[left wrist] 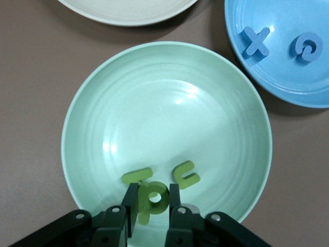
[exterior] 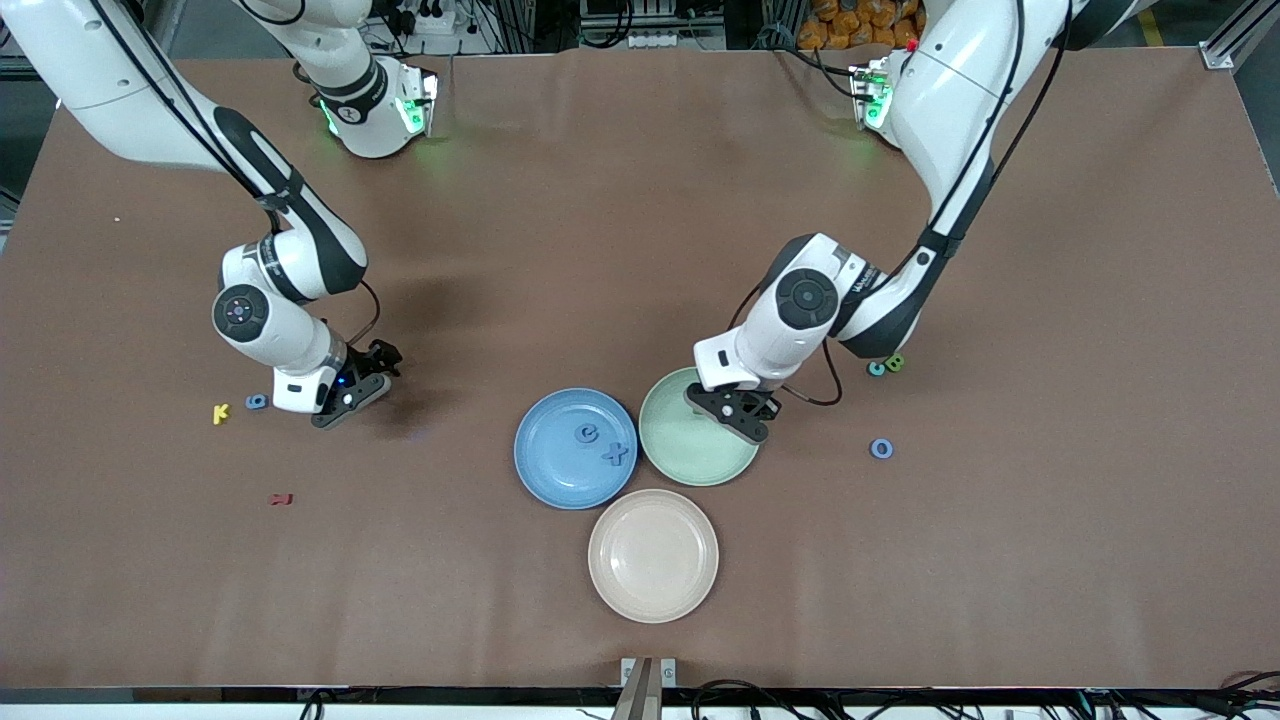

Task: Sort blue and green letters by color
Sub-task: 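Carry blue m into the blue plate while the left gripper reaches B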

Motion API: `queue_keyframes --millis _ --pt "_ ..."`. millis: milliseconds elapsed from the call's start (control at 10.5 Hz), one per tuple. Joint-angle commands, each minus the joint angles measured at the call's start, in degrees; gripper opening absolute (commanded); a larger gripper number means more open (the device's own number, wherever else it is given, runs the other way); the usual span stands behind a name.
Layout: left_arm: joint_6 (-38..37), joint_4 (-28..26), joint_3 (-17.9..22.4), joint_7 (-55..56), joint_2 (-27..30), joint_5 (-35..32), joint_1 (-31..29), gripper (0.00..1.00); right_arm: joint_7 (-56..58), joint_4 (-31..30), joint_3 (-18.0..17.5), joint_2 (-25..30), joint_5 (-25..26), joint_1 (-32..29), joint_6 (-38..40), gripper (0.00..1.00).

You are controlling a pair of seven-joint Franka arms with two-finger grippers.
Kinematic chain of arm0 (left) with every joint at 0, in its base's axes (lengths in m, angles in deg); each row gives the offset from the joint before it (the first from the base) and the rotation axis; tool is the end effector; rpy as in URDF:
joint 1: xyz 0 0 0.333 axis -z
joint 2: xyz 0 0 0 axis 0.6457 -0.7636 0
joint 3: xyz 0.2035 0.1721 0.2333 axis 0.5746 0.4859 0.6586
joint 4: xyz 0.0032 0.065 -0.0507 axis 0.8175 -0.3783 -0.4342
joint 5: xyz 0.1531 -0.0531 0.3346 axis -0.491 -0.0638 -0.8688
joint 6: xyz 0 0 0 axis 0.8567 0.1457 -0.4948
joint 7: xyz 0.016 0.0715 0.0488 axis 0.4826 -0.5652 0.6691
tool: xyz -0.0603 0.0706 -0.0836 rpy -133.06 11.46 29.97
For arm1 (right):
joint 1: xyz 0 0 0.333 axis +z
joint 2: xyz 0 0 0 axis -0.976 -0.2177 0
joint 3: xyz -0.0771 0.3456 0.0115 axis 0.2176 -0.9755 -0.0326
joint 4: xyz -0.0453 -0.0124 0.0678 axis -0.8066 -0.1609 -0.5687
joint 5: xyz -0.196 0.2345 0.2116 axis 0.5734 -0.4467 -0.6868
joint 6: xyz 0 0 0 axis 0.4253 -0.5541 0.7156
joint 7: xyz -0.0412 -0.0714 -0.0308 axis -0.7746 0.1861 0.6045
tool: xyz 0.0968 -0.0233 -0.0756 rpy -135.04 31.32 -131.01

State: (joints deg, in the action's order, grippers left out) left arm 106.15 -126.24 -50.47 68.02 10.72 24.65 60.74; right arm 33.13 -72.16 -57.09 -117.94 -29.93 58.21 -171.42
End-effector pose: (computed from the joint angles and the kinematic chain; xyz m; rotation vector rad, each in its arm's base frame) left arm 0.5816 -0.3871 0.2559 2.8760 -0.8316 0.1886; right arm 0.5509 0.0381 0.1908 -2.9484 -0.9514 0.0141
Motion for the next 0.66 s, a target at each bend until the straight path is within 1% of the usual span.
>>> queue_keyframes --millis 0,95,380,570 --pt "-1.07 1.42 1.42 6.55 -0.59 -1.01 1.45 0.00 -0.10 1.00 -0.35 -1.30 1.95 -0.82 -0.09 0.50" --pt "-1.07 1.24 1.43 6.91 -0.59 -1.09 1.45 0.00 -0.18 1.26 -0.35 -1.30 1.95 -0.73 0.26 0.01" --pt "-1.07 1.41 1.43 7.44 -1.29 -1.01 2.23 0.00 -0.36 3.89 -0.44 -1.04 1.87 -0.29 1.40 0.00" --pt "-1.07 1.68 1.78 8.67 -2.43 -1.01 3.20 0.00 -0.36 9.40 -0.88 -0.87 1.69 0.32 9.45 0.00"
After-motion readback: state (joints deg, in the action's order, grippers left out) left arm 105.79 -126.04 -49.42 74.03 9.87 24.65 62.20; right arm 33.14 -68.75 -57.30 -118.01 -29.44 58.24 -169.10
